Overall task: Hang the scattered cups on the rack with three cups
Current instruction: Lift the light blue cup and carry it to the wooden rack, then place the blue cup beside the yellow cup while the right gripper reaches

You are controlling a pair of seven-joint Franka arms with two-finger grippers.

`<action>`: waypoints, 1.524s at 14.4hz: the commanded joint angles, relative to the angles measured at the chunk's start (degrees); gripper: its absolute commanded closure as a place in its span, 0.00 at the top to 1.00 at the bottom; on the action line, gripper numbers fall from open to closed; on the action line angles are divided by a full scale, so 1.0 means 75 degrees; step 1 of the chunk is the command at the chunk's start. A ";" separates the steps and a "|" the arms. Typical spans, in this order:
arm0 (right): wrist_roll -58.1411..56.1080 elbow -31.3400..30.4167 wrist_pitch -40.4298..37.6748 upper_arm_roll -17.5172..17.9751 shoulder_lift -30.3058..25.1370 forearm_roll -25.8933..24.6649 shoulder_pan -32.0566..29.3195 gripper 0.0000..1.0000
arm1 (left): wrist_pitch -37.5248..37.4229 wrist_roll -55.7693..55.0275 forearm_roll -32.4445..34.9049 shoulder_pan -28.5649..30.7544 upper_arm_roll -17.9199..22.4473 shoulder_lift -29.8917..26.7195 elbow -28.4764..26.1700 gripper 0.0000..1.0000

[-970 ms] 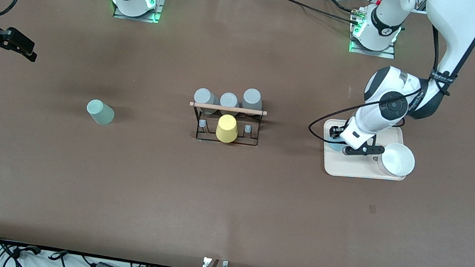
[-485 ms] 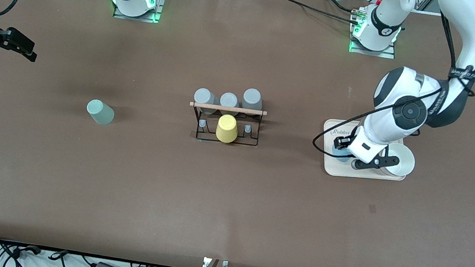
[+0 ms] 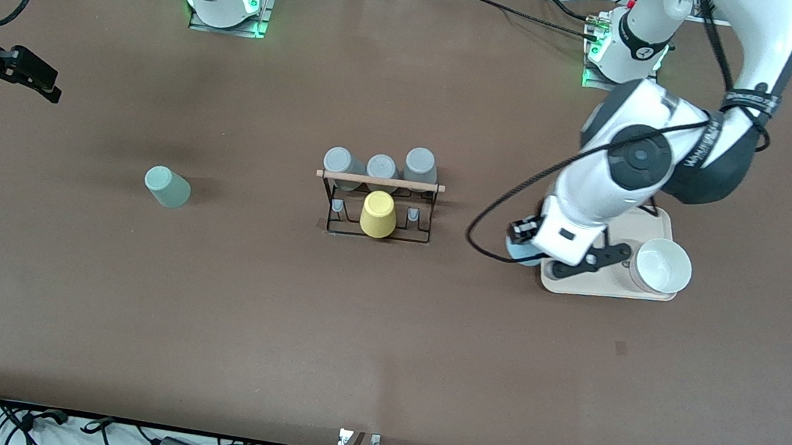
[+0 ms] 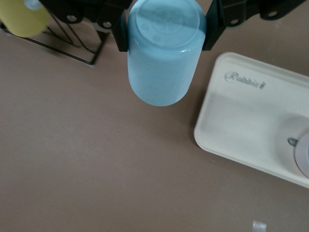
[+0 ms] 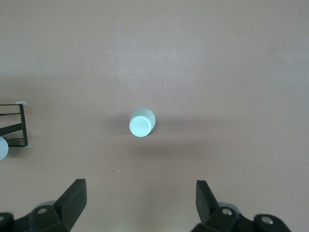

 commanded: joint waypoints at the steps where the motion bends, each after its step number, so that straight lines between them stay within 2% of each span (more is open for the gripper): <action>1: -0.0031 -0.0080 0.0004 0.0056 -0.0107 0.0002 -0.0078 1.00 | -0.0642 -0.0983 -0.0062 -0.0713 0.0056 0.1022 0.1534 0.46; 5: -0.0031 -0.0080 0.0016 0.0056 -0.0084 0.0002 -0.0089 1.00 | -0.0642 -0.2121 -0.0027 -0.1581 0.0138 0.1960 0.2998 0.46; 6: -0.0031 -0.0080 0.0016 0.0056 -0.0084 0.0002 -0.0089 1.00 | -0.0619 -0.2274 -0.0015 -0.1745 0.0150 0.2066 0.3141 0.46; 15: 0.0028 0.0095 0.0075 0.0044 0.0185 0.0025 -0.0101 1.00 | -0.0409 -0.2756 0.0113 -0.2309 0.0162 0.2559 0.3026 0.46; 19: -0.0054 0.0107 0.0157 0.0044 0.0466 0.0096 -0.0113 1.00 | 0.0270 -0.2721 0.0149 -0.2333 0.0162 0.2571 0.2464 0.46; 22: -0.0031 0.0107 0.0426 0.0044 0.0853 0.0107 -0.0101 1.00 | 0.0401 -0.2651 0.0149 -0.2321 0.0162 0.2606 0.2182 0.46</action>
